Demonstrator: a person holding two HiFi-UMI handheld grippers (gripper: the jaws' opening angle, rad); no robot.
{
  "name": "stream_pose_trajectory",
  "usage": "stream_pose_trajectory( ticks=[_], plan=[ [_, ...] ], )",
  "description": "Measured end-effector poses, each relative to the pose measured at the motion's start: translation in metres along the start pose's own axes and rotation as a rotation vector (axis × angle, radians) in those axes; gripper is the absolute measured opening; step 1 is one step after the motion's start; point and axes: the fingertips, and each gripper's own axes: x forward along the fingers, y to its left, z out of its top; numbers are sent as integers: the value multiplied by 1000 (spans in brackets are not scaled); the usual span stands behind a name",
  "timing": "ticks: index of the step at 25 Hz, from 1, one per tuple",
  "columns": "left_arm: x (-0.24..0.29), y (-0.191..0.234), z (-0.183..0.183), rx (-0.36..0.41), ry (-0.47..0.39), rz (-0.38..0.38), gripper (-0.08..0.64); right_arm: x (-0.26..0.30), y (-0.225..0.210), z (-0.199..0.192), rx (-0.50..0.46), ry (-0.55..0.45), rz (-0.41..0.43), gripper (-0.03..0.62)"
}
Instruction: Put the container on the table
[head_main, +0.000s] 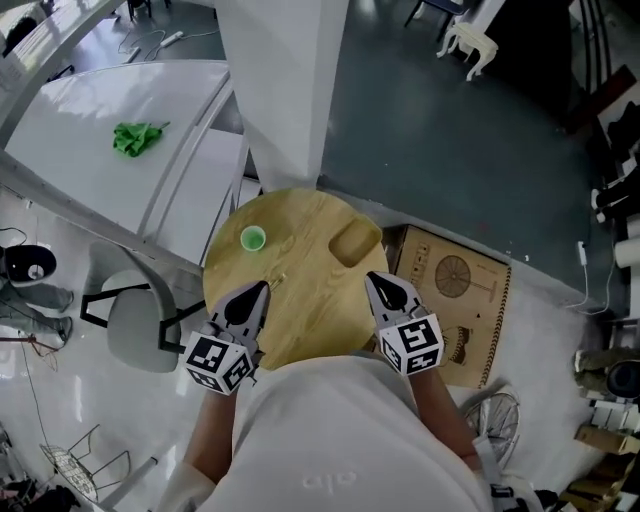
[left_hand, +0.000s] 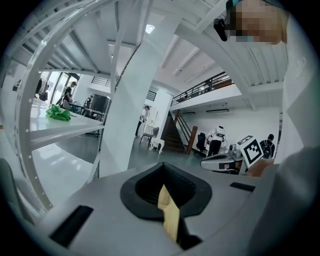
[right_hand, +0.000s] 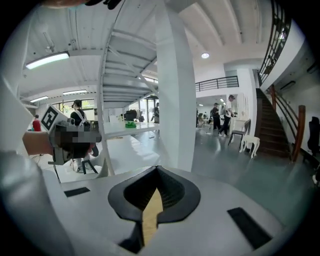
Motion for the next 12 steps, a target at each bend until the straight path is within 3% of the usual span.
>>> stream_pose_trajectory(
  ticks=[12],
  plan=[
    [6,-9,25,37,-33,-55,15,-38,-3,22,-13,-85,-37,26]
  ],
)
